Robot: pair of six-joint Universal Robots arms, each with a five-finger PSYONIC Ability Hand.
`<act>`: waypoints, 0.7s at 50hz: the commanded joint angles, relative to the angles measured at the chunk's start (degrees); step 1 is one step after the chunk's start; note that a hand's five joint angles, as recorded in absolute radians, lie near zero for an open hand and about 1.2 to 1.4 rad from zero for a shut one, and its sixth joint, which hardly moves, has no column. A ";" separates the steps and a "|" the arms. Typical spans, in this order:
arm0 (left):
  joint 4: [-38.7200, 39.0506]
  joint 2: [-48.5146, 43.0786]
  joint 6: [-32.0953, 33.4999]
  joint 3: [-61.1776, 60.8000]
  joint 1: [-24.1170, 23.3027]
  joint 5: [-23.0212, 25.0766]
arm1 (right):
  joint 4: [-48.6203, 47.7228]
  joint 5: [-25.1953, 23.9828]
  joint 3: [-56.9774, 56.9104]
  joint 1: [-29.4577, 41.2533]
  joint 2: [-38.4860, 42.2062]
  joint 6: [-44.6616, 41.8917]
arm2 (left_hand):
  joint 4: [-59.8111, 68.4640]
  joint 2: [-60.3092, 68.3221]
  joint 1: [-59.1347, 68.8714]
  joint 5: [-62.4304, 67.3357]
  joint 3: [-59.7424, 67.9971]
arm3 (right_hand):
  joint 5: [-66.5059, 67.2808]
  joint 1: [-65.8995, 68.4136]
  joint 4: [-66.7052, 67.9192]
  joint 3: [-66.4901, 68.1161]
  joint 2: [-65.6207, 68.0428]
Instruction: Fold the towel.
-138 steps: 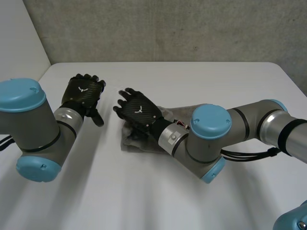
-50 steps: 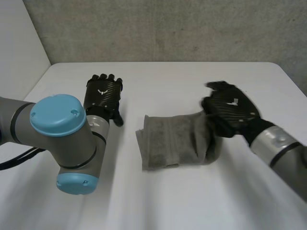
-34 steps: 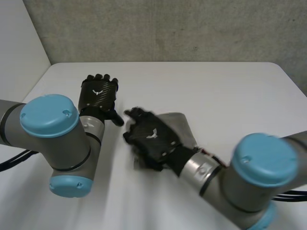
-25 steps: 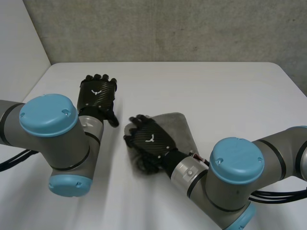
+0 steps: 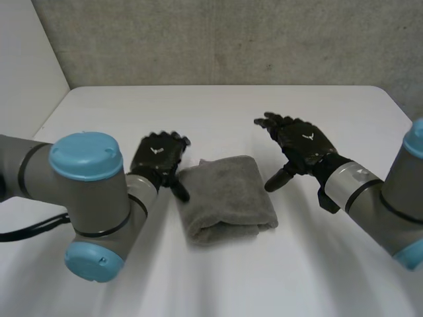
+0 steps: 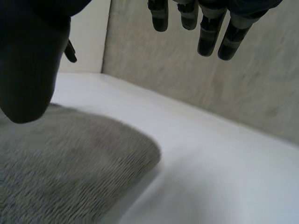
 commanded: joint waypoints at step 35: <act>-3.58 2.85 -1.29 2.09 0.84 0.00 | 14.75 -4.76 -14.49 -1.44 8.75 -9.20 | -2.68 -3.36 -5.63 -2.72 -2.20 | -3.47 -5.75 1.68 0.93 -4.97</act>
